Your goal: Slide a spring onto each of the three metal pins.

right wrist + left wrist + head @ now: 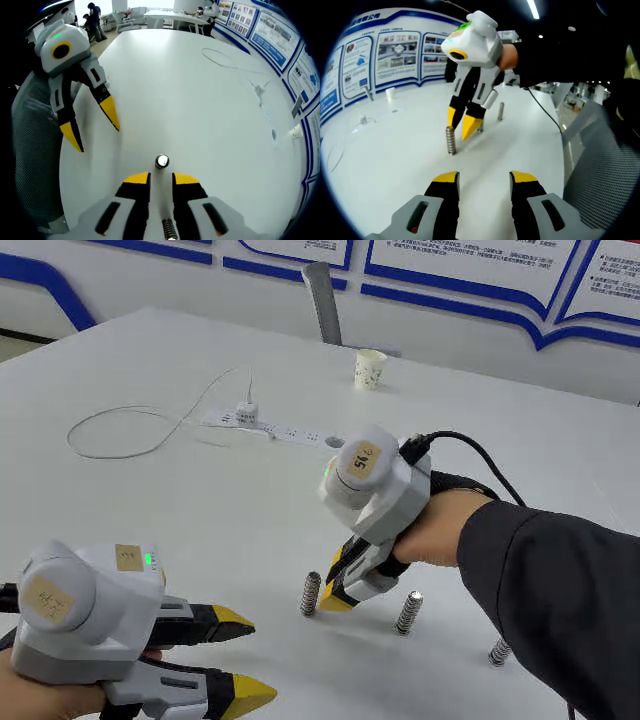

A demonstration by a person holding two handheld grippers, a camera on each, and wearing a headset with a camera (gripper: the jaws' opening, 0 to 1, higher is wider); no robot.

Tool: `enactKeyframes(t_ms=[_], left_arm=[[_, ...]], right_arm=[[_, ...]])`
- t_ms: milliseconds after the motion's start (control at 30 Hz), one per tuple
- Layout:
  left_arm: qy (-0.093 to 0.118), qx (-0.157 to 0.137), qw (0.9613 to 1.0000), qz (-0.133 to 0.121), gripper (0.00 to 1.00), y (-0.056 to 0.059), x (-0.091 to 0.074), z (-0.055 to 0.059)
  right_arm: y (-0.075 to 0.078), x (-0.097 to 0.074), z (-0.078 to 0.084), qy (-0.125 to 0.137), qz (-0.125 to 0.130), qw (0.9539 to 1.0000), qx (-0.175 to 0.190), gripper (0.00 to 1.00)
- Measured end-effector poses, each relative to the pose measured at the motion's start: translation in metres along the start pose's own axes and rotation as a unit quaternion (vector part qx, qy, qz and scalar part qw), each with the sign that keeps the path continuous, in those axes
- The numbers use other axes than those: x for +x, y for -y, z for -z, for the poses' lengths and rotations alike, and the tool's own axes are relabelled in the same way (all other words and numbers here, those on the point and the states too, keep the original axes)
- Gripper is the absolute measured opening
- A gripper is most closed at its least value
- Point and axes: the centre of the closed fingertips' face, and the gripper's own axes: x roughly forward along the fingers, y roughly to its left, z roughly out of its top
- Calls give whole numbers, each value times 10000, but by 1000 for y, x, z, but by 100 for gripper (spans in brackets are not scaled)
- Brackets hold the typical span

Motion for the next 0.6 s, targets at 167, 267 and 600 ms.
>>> enactKeyframes(t_ms=[167,267,600], left_arm=[[-4,2,10000,-5,41,0,0,0],[0,-10,10000,-16,41,-1,0,0],[2,-36,10000,-25,42,-1,0,0]], right_arm=[[-2,-3,3,51,15,10000,55,19],[-5,-5,4,94,21,9999,94,20],[-11,-16,9,290,101,9993,221,20]])
